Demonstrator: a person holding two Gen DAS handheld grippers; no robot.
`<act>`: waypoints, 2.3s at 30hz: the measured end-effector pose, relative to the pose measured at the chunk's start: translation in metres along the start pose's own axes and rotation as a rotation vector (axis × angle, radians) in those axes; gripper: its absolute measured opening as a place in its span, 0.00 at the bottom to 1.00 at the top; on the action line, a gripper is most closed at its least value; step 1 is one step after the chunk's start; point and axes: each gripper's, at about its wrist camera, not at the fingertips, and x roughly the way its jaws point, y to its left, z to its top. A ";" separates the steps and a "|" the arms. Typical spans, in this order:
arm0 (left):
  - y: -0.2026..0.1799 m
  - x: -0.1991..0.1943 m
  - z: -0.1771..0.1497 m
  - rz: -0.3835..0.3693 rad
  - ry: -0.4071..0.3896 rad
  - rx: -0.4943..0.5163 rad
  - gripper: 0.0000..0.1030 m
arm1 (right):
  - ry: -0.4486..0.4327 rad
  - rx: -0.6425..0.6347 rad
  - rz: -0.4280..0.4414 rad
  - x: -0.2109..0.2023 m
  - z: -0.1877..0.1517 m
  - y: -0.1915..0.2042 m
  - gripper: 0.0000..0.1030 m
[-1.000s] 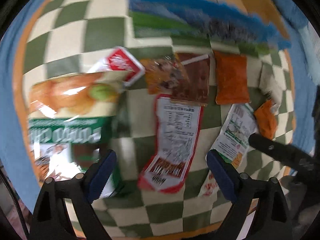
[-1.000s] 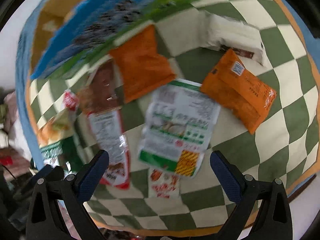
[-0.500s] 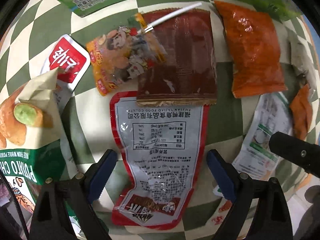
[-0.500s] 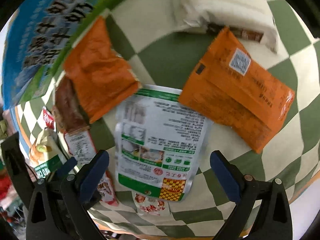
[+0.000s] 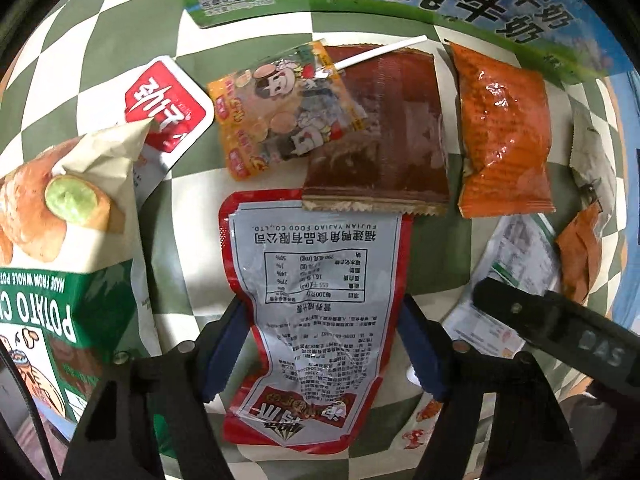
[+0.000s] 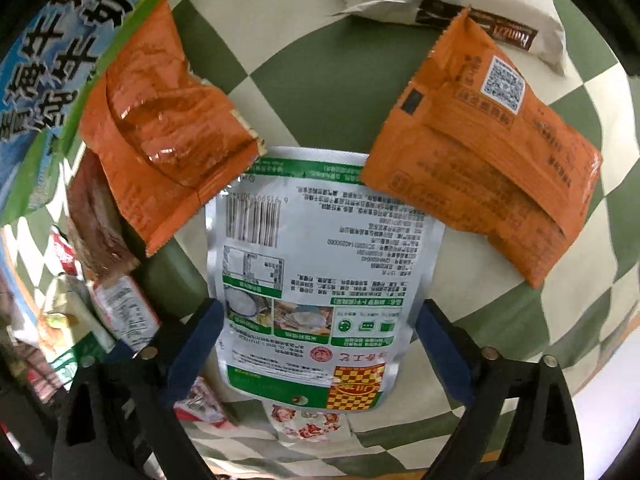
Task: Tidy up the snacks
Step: 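Grasp the red-bordered white packet with the left tool while the right tool grasps the white-green sachet, then lift both held packets and carry them over the cardboard box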
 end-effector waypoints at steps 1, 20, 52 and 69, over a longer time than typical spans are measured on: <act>0.002 0.001 -0.002 0.002 -0.001 -0.004 0.67 | -0.009 -0.001 -0.011 0.001 -0.002 0.003 0.93; 0.043 0.007 -0.025 -0.036 0.009 -0.045 0.64 | -0.058 -0.007 0.290 -0.021 -0.027 -0.056 0.54; 0.026 0.002 -0.020 -0.051 0.000 -0.081 0.64 | -0.054 -0.101 0.585 -0.011 0.012 -0.061 0.43; 0.016 -0.028 -0.032 -0.036 -0.041 -0.082 0.61 | -0.203 -0.172 0.624 -0.061 -0.024 -0.060 0.05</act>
